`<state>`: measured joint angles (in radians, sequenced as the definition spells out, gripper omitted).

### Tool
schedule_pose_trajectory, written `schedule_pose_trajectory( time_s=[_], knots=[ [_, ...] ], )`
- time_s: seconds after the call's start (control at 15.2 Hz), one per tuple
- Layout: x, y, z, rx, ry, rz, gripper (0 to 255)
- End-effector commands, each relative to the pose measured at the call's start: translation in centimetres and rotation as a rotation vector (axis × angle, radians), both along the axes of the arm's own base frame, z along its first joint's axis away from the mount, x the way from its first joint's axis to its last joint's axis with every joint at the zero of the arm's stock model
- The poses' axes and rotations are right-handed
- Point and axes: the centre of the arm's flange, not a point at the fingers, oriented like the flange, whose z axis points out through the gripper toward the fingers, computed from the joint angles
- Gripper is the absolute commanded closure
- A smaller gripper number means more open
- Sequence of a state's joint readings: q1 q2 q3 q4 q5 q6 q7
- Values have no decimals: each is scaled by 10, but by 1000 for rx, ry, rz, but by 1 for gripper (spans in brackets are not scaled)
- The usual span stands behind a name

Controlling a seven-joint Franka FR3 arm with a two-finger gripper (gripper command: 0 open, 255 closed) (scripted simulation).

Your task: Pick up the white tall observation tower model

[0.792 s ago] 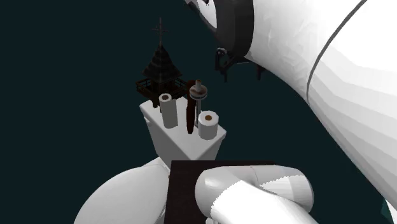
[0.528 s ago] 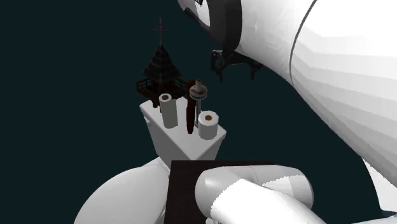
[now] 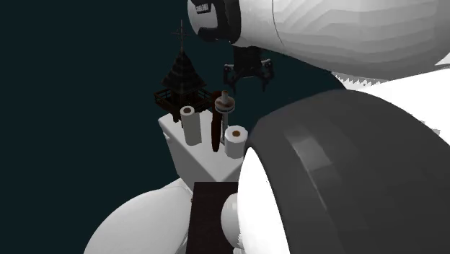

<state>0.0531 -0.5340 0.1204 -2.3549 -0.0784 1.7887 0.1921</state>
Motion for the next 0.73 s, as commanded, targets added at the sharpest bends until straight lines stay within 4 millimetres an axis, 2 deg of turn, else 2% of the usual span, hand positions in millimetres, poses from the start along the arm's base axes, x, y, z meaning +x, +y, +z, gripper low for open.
schedule_pose_trajectory(
  time_s=[0.0, 0.66],
  knots=[
    [19, 14, -12, 2, -1, 13, 0],
    [110, 75, -83, 6, -1, 74, 0]
  ],
)
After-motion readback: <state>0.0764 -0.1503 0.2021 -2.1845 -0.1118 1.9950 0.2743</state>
